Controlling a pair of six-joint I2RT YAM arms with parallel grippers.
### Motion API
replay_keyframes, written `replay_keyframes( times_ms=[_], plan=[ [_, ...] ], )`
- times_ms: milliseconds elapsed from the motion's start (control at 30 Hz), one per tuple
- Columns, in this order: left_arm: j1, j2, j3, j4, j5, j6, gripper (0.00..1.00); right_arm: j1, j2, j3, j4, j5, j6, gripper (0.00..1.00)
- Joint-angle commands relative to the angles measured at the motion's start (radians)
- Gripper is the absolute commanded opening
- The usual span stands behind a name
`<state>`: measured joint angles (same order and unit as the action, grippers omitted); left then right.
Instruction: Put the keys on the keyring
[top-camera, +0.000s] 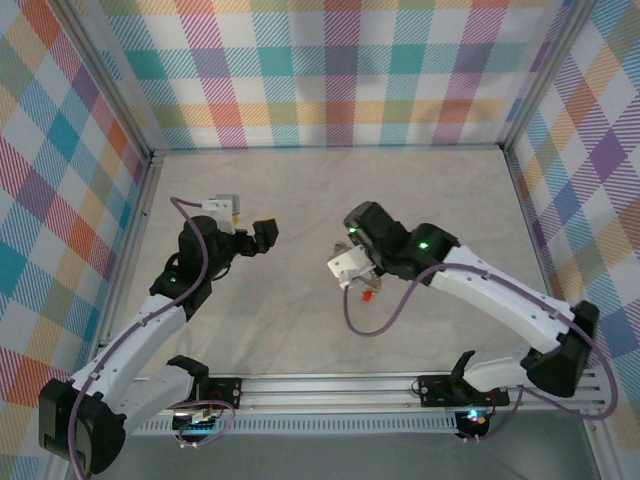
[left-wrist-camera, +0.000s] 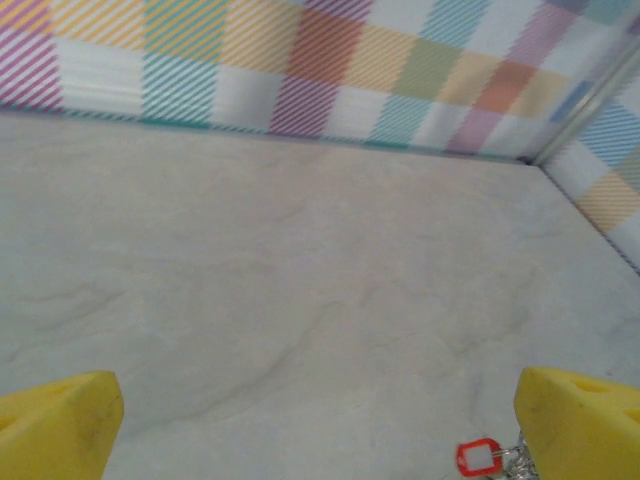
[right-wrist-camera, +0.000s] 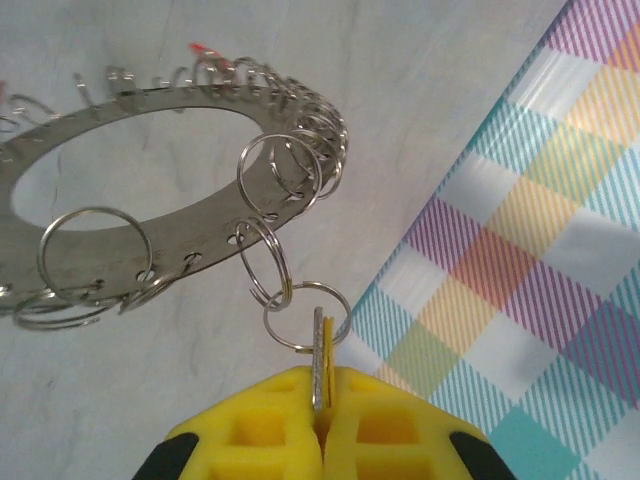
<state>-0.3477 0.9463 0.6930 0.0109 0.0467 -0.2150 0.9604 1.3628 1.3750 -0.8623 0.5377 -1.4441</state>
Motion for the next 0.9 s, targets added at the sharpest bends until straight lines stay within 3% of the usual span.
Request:
replay_keyframes(
  times_ms=[0,233,333,400,533,867],
  plan=[
    [0.075,-0.048,0.020,-0.084,0.027,-0.016,1.00,0.052,0.092,0.136,-0.050,-0.034,0.250,0.00],
    [0.276,-0.039,0.109,-0.276,0.171,-0.050,1.00,0.146,0.293,0.366,-0.160,-0.196,0.607,0.00],
    [0.338,-0.005,0.154,-0.371,0.173,-0.073,1.00,0.169,0.356,0.441,-0.148,-0.310,0.752,0.00],
    [0.351,-0.009,0.162,-0.382,0.128,-0.076,1.00,0.177,0.385,0.466,-0.112,-0.380,0.829,0.00],
    [0.361,-0.025,0.176,-0.380,0.140,-0.051,1.00,0.182,0.423,0.458,0.009,-0.467,0.993,0.00],
    [0.361,-0.022,0.191,-0.388,0.213,-0.011,1.00,0.139,0.484,0.323,0.082,-0.416,1.037,0.00]
  ],
)
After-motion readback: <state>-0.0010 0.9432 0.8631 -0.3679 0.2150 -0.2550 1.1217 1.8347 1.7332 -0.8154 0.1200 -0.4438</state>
